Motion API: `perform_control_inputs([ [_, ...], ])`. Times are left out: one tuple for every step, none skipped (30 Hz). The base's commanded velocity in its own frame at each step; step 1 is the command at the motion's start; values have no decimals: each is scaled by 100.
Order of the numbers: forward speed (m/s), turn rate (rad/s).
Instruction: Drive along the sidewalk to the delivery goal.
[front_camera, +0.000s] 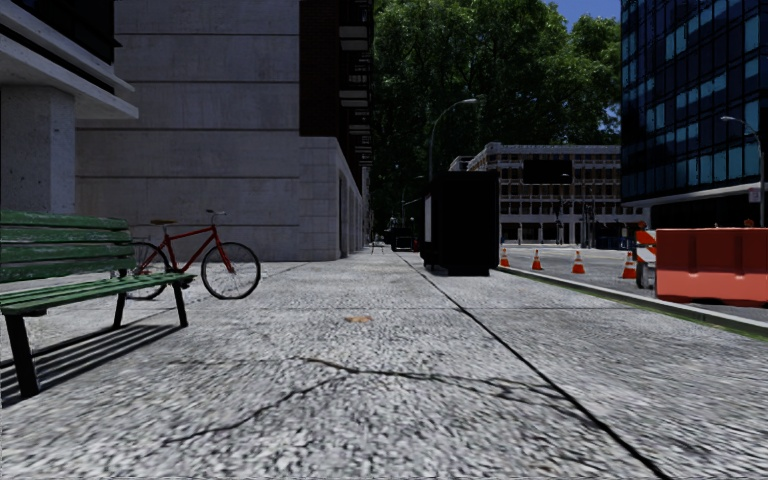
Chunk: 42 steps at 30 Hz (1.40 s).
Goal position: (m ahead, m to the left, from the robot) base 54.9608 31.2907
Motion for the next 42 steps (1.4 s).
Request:
perform_control_inputs([
  [200,0],
  [200,0],
  [200,0],
  [200,0],
  [200,0],
  [200,0],
  [200,0],
  [200,0],
  [200,0],
  [200,0],
  [200,0],
  [200,0],
  [200,0],
  [200,0],
  [200,0],
  [200,0],
  [200,0],
  [200,0],
  [200,0],
  [200,0],
  [200,0],
  [200,0],
  [200,0],
  [200,0],
  [200,0],
  [200,0],
  [200,0],
  [200,0],
  [200,0],
  [200,0],
  [200,0],
  [200,0],
  [200,0],
  [200,0],
  [200,0],
  [200,0],
  [200,0],
  [200,0],
  [200,0],
  [200,0],
  [200,0],
  [200,0],
])
